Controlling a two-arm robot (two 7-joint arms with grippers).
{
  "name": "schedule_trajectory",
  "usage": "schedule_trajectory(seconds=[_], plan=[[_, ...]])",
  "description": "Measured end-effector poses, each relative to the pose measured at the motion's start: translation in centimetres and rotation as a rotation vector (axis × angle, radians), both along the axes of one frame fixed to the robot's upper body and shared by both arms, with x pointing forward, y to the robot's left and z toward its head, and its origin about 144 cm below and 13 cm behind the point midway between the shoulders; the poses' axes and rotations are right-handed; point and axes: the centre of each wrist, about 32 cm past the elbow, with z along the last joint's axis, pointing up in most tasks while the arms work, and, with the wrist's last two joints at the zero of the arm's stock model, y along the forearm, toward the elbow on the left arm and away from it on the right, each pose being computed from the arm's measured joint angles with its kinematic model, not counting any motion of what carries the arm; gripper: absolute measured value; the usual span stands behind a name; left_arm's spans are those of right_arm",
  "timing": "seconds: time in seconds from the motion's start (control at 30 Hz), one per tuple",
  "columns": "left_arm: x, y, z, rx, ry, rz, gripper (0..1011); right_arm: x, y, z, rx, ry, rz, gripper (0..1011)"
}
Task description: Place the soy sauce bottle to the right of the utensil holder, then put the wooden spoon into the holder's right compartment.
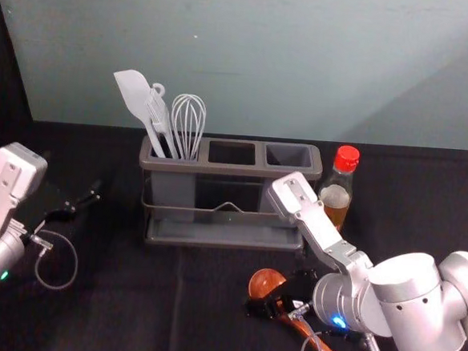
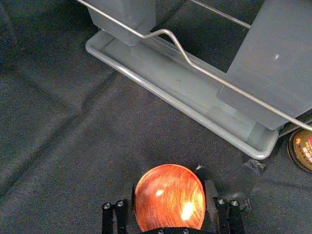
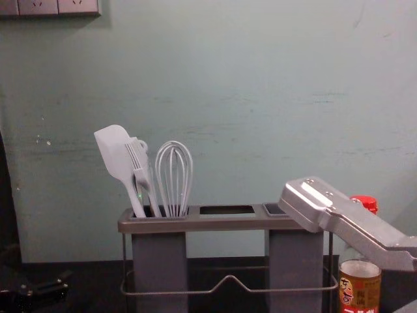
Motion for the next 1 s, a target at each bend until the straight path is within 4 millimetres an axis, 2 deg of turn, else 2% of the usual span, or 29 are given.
schedule_trajectory(seconds=[0.13,0.5,0.83,1.0], plan=[[0.0,0.0,0.0,0.0,0.0,0.0,1011,0.0,0.0,0.0,0.001,0.001,-0.005,838],[0.0,0.0,0.0,0.0,0.0,0.0,1011,-1.4,-0.1,1.0,0.019,-0.035,0.003,838],[0.0,0.0,0.0,0.0,0.0,0.0,1011,-4.5,-0.9,2.7,0.076,-0.137,0.044,838],[0.0,0.0,0.0,0.0,0.0,0.0,1012,-6.6,-2.3,2.9,0.155,-0.244,0.083,838]])
